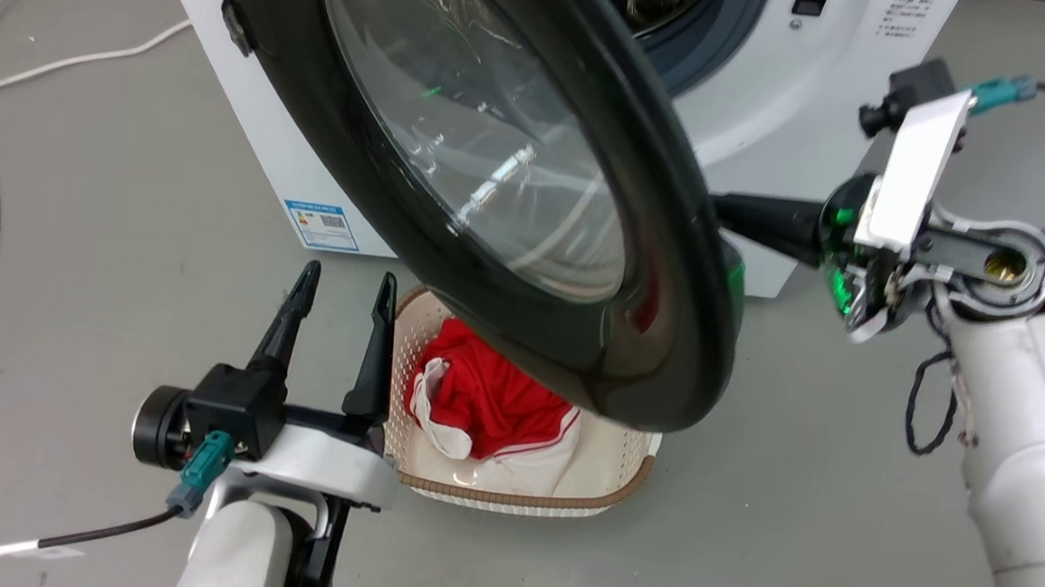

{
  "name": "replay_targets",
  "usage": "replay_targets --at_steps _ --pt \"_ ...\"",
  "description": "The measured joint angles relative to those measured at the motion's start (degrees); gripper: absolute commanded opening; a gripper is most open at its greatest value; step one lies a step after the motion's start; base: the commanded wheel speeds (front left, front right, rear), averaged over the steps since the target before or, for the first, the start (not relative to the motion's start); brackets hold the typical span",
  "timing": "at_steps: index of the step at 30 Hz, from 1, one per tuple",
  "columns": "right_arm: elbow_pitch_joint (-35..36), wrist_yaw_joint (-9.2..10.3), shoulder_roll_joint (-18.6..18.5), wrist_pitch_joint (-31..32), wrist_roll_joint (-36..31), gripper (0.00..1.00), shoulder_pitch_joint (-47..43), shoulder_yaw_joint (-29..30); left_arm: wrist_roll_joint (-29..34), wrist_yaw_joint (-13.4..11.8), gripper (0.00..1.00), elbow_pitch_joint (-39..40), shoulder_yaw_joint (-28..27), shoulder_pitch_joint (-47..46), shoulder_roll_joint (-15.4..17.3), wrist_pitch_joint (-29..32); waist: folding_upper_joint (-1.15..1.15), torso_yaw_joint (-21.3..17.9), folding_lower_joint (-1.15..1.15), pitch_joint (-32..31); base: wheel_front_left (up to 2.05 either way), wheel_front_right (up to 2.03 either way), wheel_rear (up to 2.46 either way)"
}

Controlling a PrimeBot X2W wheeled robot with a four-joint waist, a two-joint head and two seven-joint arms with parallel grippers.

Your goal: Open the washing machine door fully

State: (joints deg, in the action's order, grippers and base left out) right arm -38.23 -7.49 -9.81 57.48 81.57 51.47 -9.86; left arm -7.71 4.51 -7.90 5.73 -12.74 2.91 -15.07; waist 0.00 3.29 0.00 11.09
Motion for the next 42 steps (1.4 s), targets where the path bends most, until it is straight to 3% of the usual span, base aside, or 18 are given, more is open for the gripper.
replay_targets --at_steps 13,30,36,42 --pt "8.49 0.00 4.59 0.83 2.16 0.00 -12.64 -0.55 -0.54 -0.03 1.00 -1.43 1.96 4.04 0.00 0.00 0.00 2.08 0.00 -4.87 0.00 0.00 0.00" --pt "14.50 0.00 6.57 -2.29 6.94 0.00 -21.95 -8.58 -1.63 -0.54 1.00 -1.89 3.53 5.49 0.00 0.00 0.00 2.66 0.00 -7.12 0.00 0.00 0.00" --pt "17.37 0.00 6.90 -11.91 7.90 0.00 -23.57 -9.00 -2.08 -0.65 1.00 -1.88 3.67 5.75 0.00 0.00 0.00 1.98 0.00 -7.19 0.00 0.00 0.00" --pt "19.75 0.00 6.87 -26.46 5.63 0.00 -26.66 -2.88 -2.05 -0.77 1.00 -1.58 2.98 5.77 -0.01 0.00 0.00 0.92 0.00 -6.90 0.00 0.00 0.00"
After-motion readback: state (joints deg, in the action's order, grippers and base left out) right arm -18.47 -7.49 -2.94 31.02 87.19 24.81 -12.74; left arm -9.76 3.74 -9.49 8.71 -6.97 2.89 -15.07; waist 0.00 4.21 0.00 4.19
